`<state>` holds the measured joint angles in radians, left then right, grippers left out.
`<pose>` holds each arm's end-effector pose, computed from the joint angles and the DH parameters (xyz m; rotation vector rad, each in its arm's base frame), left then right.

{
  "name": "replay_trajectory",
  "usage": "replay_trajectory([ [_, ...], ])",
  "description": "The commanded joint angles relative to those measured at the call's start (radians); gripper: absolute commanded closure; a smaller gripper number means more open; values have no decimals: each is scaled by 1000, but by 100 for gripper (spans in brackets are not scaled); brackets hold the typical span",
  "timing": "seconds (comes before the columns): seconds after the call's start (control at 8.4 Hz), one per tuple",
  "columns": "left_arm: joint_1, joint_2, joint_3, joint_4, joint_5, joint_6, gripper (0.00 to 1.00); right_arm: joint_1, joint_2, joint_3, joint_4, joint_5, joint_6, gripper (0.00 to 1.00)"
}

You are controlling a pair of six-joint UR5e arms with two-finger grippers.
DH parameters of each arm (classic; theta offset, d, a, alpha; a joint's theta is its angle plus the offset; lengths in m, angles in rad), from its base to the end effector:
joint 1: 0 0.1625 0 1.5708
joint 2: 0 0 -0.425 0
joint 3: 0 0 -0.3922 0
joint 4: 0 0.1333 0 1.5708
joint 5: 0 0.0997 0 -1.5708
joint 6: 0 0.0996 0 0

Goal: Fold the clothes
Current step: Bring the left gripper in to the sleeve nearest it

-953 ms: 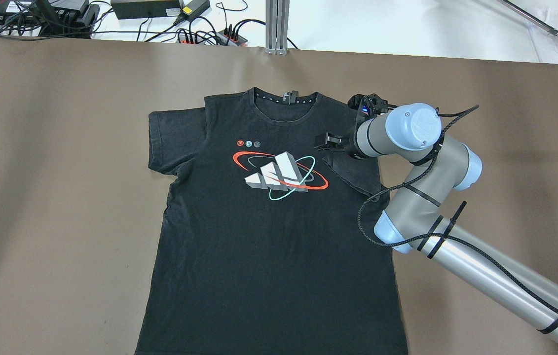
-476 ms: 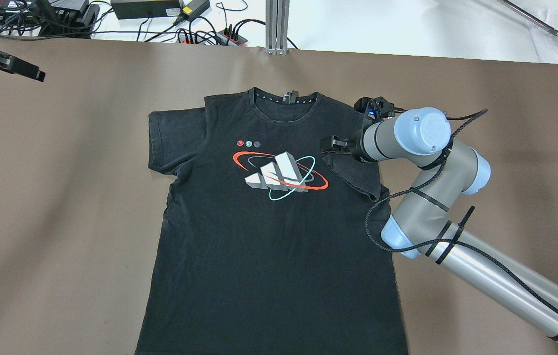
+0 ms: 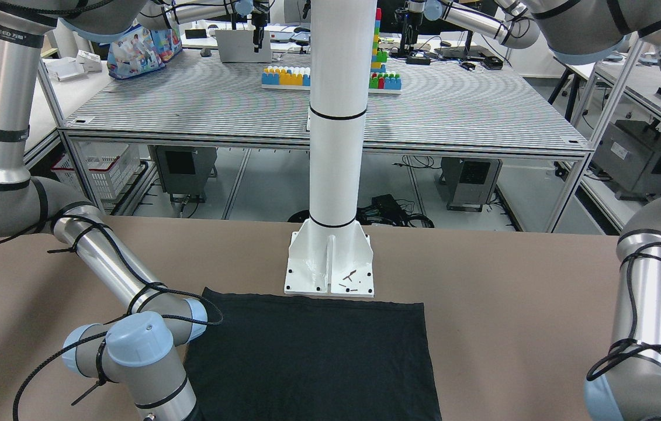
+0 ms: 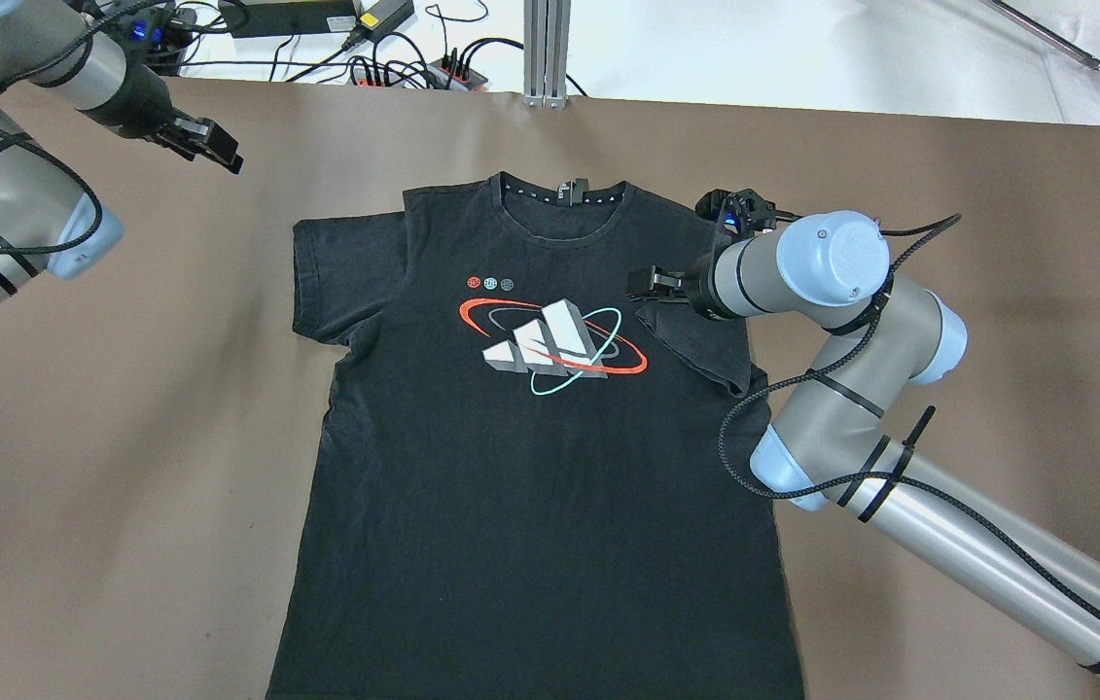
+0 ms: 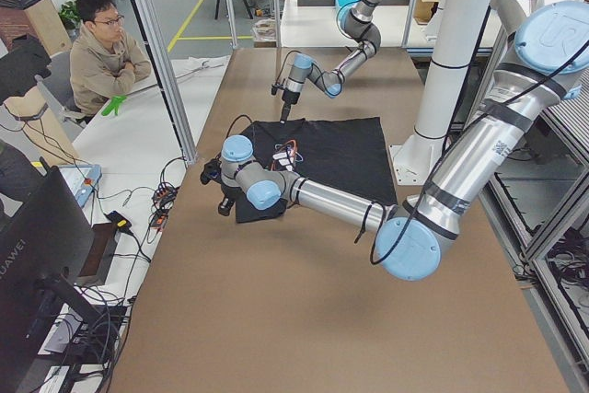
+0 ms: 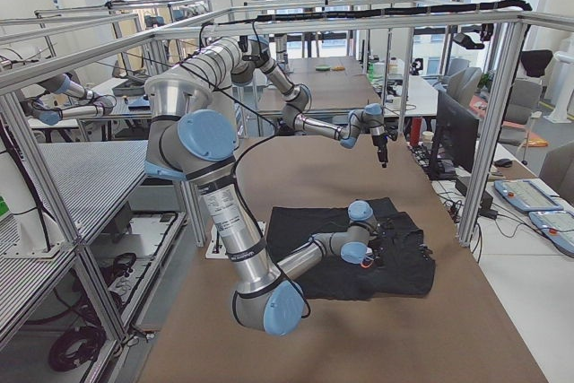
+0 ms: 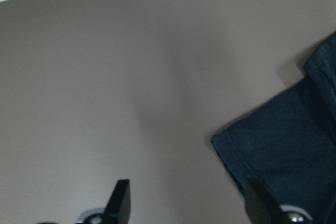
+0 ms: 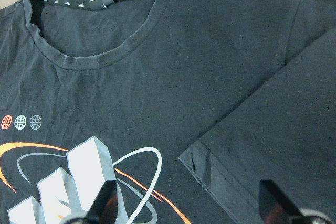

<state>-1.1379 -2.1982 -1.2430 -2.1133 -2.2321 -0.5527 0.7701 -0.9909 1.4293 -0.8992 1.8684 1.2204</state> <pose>0.2488 -0.7104 0.3688 0.4192 0.9286 0.1690 -0.4427 -0.5743 0.3046 0.3600 -1.0754 0.2087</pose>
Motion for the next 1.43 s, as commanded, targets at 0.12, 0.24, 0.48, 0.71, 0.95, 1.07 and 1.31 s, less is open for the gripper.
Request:
replay_trajectory([
  [0.12,87,-89,244,-174,5,-9,32,-2,0,3,0,0,-1,5],
  [0.24,99,-90,253,-175,6,-9,36,-2,-2,5,0,0,1,5],
  [0.48,119,-107,298,-180,26,-10,39,-2,-2,5,0,0,-1,5],
  [0.71,121,-115,306,-180,26,-9,53,-2,-5,5,0,-2,-1,5],
  [0.95,122,-126,327,-180,26,-9,61,-14,-5,5,0,-44,1,5],
  [1.07,121,-142,351,-182,26,-9,62,-15,-6,5,0,-52,1,5],
  [1.31,122,-166,393,-194,26,-9,62,-15,-9,14,0,-61,1,5],
])
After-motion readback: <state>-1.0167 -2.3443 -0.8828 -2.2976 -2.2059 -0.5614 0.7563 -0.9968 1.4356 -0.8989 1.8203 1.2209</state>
